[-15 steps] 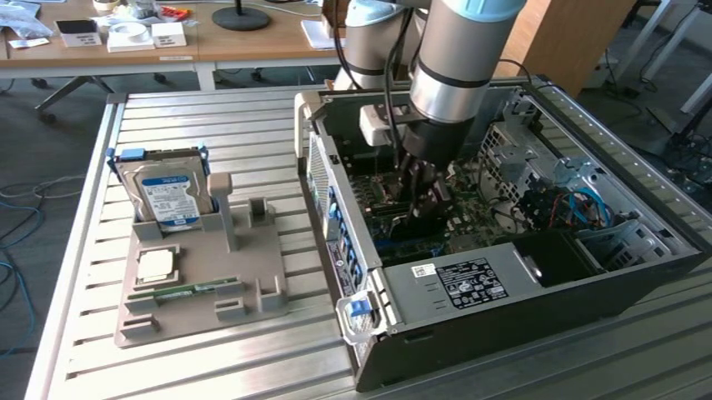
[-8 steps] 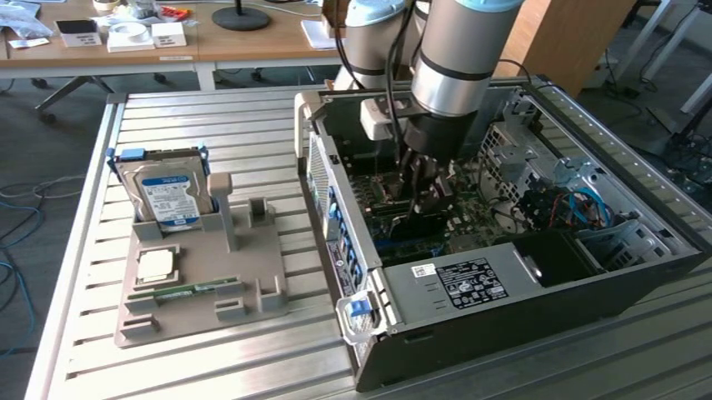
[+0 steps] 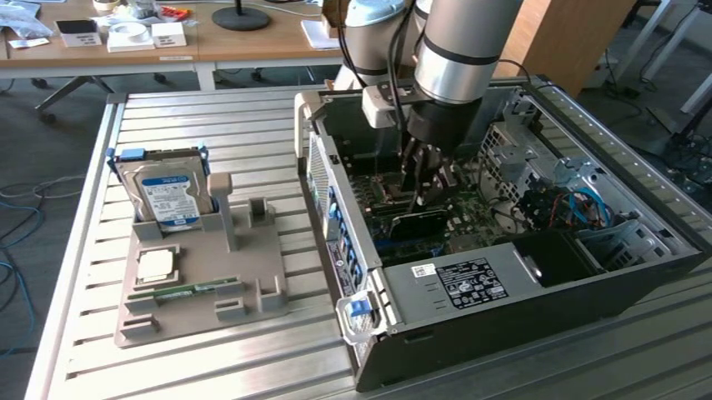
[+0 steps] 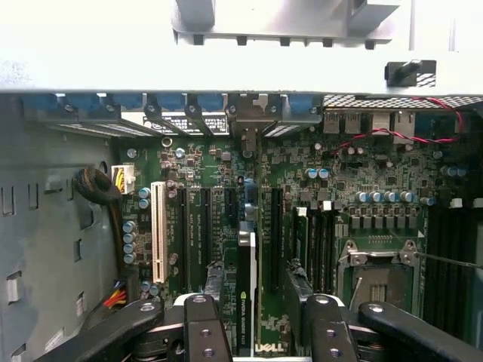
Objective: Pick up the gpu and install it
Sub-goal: 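Insert the gpu into the slot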
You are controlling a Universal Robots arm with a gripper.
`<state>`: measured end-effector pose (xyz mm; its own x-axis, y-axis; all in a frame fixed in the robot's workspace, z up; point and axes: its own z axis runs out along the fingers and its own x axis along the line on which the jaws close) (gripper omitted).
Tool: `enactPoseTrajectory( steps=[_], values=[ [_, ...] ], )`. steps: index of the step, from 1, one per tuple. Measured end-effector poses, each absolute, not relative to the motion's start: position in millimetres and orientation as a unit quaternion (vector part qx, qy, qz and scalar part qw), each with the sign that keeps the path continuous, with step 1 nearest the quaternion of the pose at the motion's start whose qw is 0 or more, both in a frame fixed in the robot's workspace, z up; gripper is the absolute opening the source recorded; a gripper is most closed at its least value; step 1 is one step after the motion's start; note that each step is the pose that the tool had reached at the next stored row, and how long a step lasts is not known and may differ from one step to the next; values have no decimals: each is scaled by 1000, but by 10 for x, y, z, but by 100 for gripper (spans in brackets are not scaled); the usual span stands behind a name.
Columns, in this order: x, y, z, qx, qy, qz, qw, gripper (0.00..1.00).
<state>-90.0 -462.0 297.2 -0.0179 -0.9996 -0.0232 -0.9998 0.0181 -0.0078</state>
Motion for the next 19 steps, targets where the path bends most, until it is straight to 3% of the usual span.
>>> enactPoseTrajectory(
  steps=[19],
  values=[
    [-795,-4620,2975,-701,713,5,11,46]
  ],
)
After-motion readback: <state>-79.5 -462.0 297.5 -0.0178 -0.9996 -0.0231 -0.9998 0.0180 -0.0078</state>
